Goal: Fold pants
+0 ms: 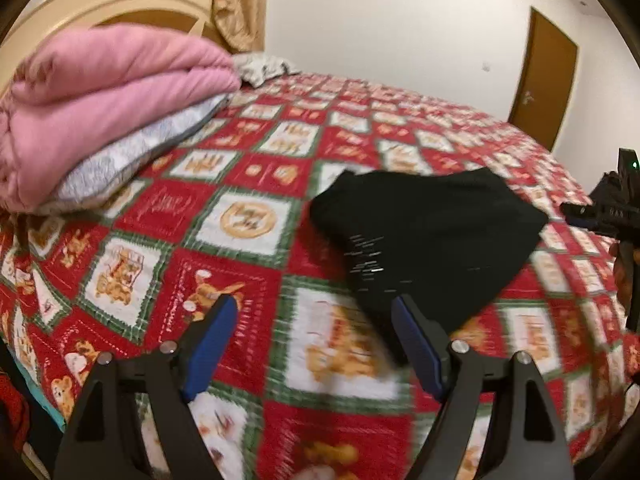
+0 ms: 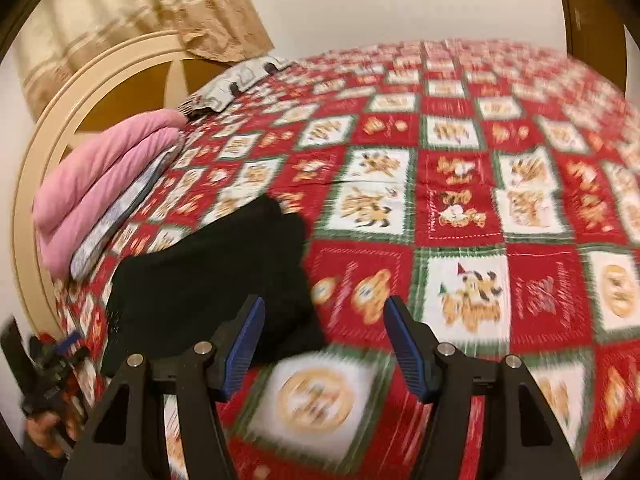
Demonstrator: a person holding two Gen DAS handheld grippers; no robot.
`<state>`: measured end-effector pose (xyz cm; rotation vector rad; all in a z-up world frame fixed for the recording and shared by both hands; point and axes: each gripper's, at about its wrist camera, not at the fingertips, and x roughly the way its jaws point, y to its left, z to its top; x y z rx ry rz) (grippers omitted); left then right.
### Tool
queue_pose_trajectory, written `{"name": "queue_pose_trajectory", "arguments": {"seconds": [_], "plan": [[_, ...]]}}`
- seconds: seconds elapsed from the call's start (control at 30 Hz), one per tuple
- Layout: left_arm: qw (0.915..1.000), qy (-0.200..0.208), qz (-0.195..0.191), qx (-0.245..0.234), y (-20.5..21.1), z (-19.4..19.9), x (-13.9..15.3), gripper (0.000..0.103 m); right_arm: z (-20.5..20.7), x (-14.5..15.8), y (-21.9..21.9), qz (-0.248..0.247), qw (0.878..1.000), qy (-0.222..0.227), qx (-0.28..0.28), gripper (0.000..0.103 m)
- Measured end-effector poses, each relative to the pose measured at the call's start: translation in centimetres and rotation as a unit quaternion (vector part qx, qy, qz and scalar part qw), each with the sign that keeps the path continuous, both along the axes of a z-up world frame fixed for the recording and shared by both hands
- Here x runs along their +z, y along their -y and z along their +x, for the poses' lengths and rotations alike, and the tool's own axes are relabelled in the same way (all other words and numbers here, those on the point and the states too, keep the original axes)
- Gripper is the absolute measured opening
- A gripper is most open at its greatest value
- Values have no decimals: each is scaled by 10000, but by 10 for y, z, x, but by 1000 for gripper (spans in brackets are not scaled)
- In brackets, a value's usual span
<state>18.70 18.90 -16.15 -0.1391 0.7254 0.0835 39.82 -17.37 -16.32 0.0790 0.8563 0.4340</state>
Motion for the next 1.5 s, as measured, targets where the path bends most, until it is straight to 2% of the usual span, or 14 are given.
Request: {"name": "queue_pose_trajectory", "arguments": {"seconds": [0.1, 0.2, 0.4, 0.5, 0.57, 0.8, 1.17, 1.5], "plan": [[9994, 199, 123, -243, 23, -18, 19, 82, -64, 22, -25, -559, 9959, 647, 294, 63], [9982, 376, 114, -449, 39, -31, 31, 82, -121, 36, -39, -753, 9898, 1064, 579, 63], [9944, 750, -240, -699, 62, -58, 49, 82, -199, 47, -48, -935, 9837, 1437, 551, 63], [9918, 917, -337, -828, 73, -69, 55, 83, -220, 54, -44, -887, 9831, 1531, 479, 63], [9902, 985, -234, -958, 83, -73, 57, 88, -230, 59, -42, -930, 9812, 1646, 383, 63], [9865, 1123, 146, -1185, 105, -84, 63, 89, -256, 68, -22, -682, 9800, 1864, 111, 64], [9844, 1097, 327, -1338, 124, -89, 61, 89, -274, 67, -9, -557, 9804, 1888, 60, 64], [9853, 1126, 319, -1248, 119, -90, 63, 89, -272, 66, -15, -518, 9807, 1881, 130, 64]]}}
